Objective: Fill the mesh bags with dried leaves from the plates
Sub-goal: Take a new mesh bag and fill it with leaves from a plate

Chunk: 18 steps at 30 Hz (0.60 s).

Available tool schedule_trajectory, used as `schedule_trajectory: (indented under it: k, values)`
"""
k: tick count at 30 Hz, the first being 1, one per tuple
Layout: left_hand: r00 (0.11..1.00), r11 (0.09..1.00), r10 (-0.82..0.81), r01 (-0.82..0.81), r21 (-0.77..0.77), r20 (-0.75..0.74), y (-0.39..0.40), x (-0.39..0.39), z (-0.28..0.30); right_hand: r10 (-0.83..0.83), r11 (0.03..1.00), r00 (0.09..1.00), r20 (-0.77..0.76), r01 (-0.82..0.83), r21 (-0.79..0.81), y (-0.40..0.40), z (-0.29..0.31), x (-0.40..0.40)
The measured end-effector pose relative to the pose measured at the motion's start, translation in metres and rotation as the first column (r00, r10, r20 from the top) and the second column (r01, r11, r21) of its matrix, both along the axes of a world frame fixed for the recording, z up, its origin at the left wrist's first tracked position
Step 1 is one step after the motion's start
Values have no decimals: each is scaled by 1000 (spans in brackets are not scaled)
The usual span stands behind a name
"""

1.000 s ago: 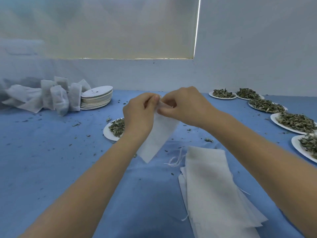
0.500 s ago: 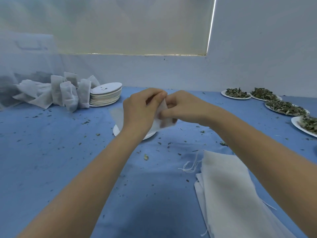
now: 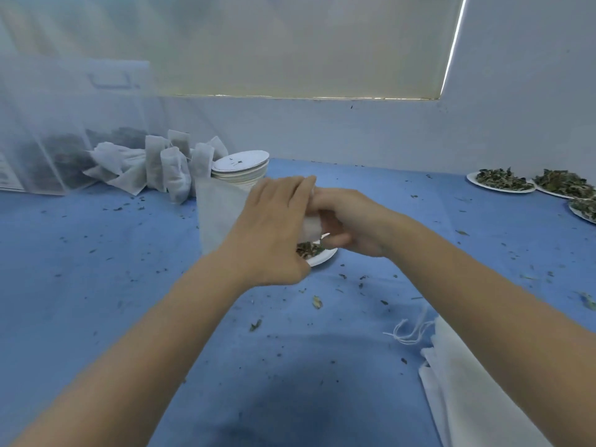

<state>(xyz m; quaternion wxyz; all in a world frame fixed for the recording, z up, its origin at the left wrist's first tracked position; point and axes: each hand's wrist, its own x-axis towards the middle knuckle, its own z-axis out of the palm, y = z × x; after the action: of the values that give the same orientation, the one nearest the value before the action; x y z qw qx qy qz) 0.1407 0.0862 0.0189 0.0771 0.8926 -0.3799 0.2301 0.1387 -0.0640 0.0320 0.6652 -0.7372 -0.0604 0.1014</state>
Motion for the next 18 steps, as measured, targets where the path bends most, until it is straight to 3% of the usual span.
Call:
schedule_trajectory:
  k: [2,5,9,11,14,16,18]
  values:
    - [991,997,64,-69,38,115,8,9,-7,73,989,996,-55,-65,136,12,-2,8]
    - [936,984,167,-141,-104,309,16,25,-17,170,954,983,-73,-146,260,27,-2,21]
    - [944,950,279,-245,-194,175,24,44,-32,261,945,962,-75,-239,222,34,-6,39]
    - [947,942,301,-278,-188,112,29,56,-41,219,973,975,-48,-214,84,33,-11,48]
    - [940,928,338,-325,-181,46,37,74,-52,23,969,990,140,13,-248,21,-19,62]
    - [933,925,358,-358,-128,-25,41,86,-55,-106,862,948,301,238,-446,8,-27,74]
    - [929,926,356,-366,-97,-104,44,99,-58,-99,669,915,390,351,-654,-3,-35,86]
